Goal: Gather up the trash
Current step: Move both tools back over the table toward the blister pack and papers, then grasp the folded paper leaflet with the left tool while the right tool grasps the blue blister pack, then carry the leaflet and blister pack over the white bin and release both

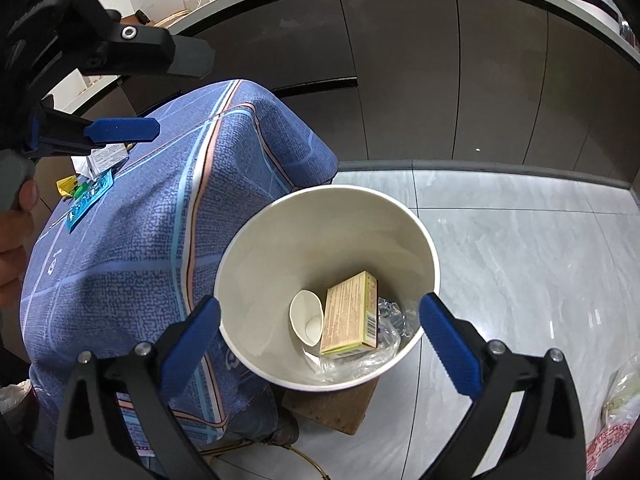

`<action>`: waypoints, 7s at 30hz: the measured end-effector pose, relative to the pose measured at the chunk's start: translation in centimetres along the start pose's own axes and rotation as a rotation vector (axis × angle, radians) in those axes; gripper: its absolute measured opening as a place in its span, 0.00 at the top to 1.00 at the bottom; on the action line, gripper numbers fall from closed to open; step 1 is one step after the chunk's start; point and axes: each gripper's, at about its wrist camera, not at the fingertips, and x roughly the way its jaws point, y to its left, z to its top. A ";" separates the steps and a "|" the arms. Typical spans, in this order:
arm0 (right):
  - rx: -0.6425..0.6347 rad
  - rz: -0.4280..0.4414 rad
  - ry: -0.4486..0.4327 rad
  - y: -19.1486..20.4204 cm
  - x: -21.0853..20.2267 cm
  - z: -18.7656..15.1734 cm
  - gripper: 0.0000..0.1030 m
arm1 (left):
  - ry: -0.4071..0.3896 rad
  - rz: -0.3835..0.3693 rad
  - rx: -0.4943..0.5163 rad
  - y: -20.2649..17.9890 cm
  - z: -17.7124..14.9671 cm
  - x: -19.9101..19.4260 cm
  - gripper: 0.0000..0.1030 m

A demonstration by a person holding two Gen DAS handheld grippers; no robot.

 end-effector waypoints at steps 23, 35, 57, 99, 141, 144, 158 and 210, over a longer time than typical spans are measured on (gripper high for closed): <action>-0.207 0.016 -0.133 10.6 -5.4 5.7 0.03 | -0.156 0.187 -0.195 8.9 -3.7 -14.9 0.08; -0.349 0.085 -0.104 19.1 -3.5 6.8 0.03 | -0.187 0.325 -0.419 18.6 -9.6 -21.1 0.08; -0.416 0.184 0.082 28.0 6.1 7.1 0.03 | -0.158 0.398 -0.529 27.8 -14.7 -22.5 0.08; -0.312 0.144 0.058 22.3 5.1 7.0 0.57 | 0.016 0.243 -0.117 22.6 2.4 -6.5 0.22; -0.153 0.428 -0.029 23.6 2.6 12.8 0.97 | -0.182 0.185 -0.289 22.6 -8.9 -22.2 0.95; -0.143 0.408 -0.067 23.0 0.4 12.8 0.98 | -0.191 0.174 -0.261 21.0 -8.5 -22.5 0.95; -0.064 0.263 -0.191 13.9 -8.0 10.6 0.98 | -0.166 0.073 -0.103 12.4 -5.9 -19.9 0.95; 0.001 0.081 -0.021 -1.5 -1.0 0.3 0.03 | -0.111 -0.006 0.134 -1.8 -2.3 0.9 0.08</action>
